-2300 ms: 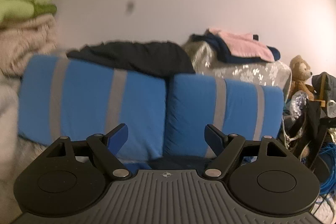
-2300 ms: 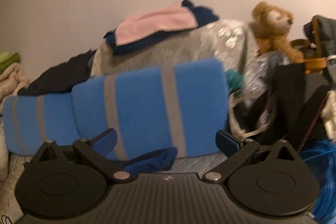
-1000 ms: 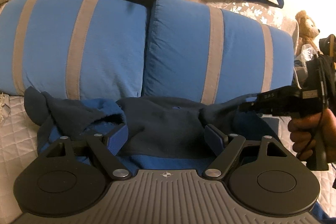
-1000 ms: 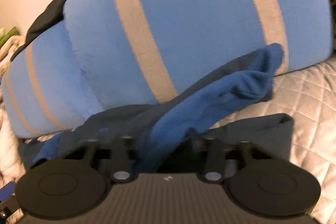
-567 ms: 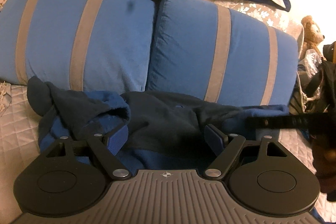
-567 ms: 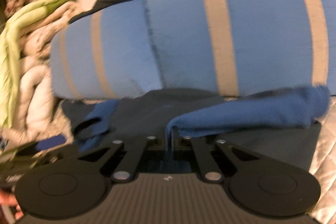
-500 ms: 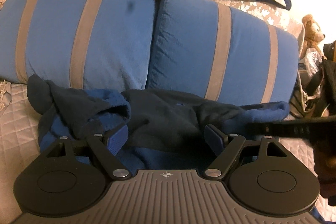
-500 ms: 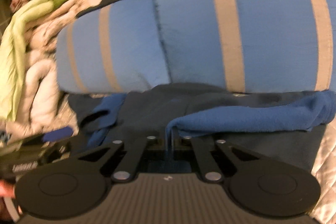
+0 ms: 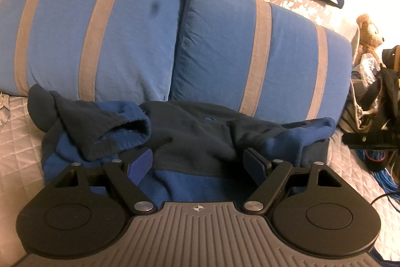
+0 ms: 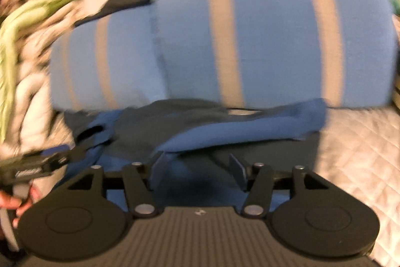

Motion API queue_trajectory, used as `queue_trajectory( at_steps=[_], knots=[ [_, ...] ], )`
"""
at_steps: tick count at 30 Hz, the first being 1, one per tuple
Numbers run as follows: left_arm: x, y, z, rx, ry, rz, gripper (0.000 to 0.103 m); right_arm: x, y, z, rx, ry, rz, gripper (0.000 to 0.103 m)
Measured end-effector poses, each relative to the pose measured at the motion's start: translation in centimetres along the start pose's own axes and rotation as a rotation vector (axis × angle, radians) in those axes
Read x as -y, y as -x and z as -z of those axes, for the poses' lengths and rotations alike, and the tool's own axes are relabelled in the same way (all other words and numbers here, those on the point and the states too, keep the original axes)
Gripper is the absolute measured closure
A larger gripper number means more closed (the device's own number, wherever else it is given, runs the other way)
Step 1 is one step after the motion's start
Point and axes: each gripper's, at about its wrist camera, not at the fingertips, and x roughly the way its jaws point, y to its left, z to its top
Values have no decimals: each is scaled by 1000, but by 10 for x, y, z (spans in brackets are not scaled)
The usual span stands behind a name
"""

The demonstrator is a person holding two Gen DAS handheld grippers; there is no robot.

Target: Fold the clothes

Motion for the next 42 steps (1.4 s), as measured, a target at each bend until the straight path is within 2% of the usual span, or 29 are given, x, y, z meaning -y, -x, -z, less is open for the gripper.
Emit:
queue_trajectory(
  at_steps=[6,10,13,17,24,29,33,38,41,42],
  knots=[
    [0,0,0,-3,2,11,23,69,0,-9,40,-252,66,36],
    [-1,-1,-1,-12,11,15,23,97,-13,-12,57,-372,106,50],
    [-2,-2,-1,-18,20,20,23,112,-27,-12,58,-450,127,53],
    [-2,-3,-1,-27,25,26,23,121,-46,-12,62,-490,144,54],
    [-4,-5,-2,-38,30,28,23,121,-74,-22,79,-486,142,52],
    [-5,-5,-2,-46,36,28,23,124,-93,-30,87,-502,95,50],
    [-5,-7,-2,-53,32,27,23,131,-106,-31,104,-563,36,50],
    [-5,-8,-2,-56,23,32,23,138,-116,-29,117,-604,-45,61],
    [-2,-8,-2,-56,8,36,23,143,-119,-25,113,-650,-108,75],
    [-1,-9,-1,-56,3,37,23,144,-119,-24,111,-656,-115,87]
  ],
)
